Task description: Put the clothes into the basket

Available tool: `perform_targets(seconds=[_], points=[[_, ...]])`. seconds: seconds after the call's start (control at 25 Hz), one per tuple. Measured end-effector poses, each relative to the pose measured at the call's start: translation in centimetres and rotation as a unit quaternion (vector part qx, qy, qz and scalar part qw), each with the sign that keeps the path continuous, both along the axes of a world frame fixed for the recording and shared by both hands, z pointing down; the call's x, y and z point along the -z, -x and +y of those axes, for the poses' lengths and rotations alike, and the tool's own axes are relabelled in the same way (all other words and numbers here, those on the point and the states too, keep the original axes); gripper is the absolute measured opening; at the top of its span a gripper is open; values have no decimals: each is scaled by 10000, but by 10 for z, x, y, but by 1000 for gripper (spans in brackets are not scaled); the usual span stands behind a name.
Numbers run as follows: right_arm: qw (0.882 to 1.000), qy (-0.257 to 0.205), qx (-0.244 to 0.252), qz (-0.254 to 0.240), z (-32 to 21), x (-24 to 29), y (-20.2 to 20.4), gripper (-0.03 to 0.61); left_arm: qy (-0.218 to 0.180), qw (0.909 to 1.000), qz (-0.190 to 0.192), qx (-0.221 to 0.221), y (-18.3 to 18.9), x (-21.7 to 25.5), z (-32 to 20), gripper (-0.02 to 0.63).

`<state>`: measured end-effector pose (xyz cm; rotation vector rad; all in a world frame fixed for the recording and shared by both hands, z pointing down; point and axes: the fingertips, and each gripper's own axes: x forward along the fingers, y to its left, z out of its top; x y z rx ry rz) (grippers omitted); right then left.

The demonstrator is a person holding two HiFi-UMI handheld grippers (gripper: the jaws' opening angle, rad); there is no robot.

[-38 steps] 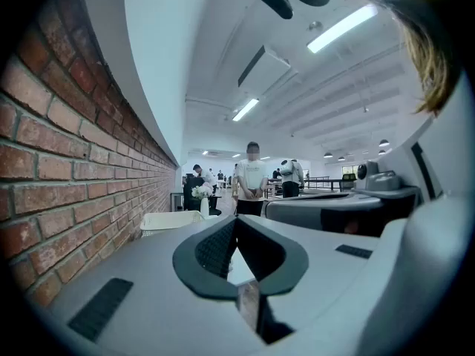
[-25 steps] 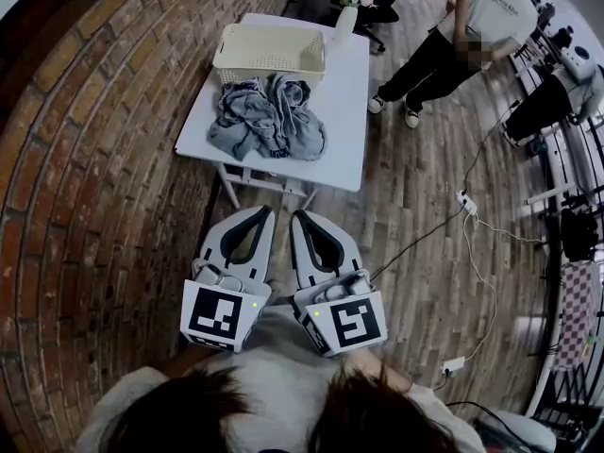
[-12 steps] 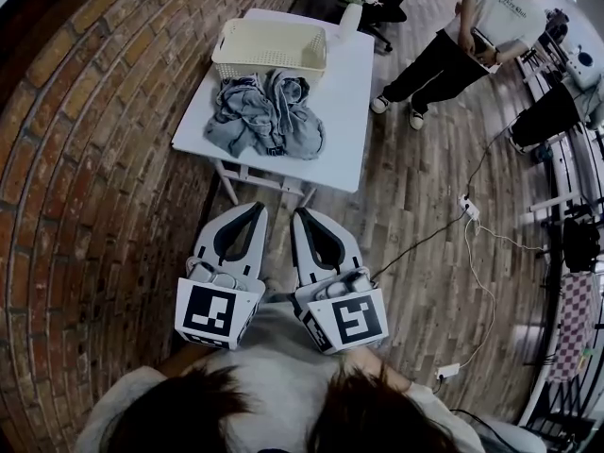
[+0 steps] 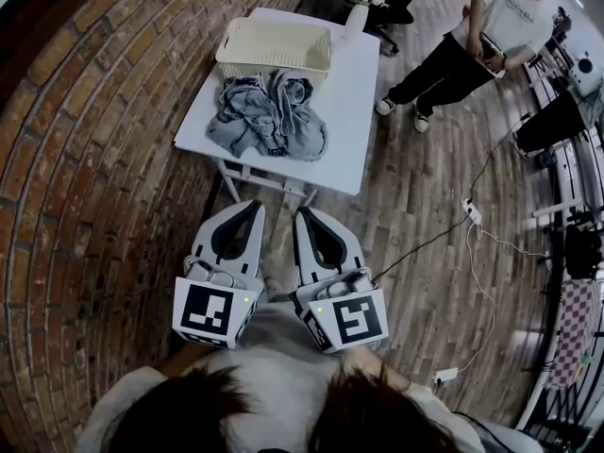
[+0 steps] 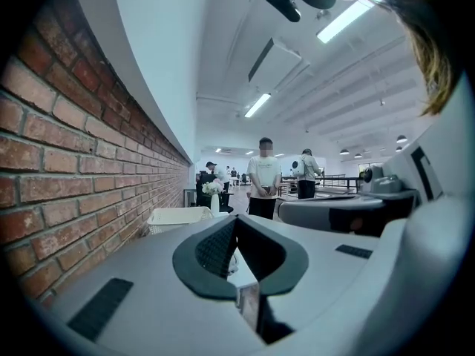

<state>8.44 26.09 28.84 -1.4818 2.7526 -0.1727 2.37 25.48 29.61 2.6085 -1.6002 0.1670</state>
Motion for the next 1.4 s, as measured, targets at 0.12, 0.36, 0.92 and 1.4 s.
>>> perform_targets(seconds=[0.12, 0.36, 0.92, 1.4], points=[[10000, 30, -21, 24, -2, -3, -1, 6, 12, 10000, 24, -13, 0, -4, -2, 8], [9999, 87, -89, 45, -10, -10, 0, 6, 103, 9999, 83, -37, 3, -11, -11, 8], [9994, 240, -183, 161, -84, -23, 19, 6, 378, 9991, 141, -128, 27, -26, -87, 8], [9976, 509, -336, 320, -173, -36, 38, 6, 788, 9955, 333, -399, 47, -43, -182, 8]])
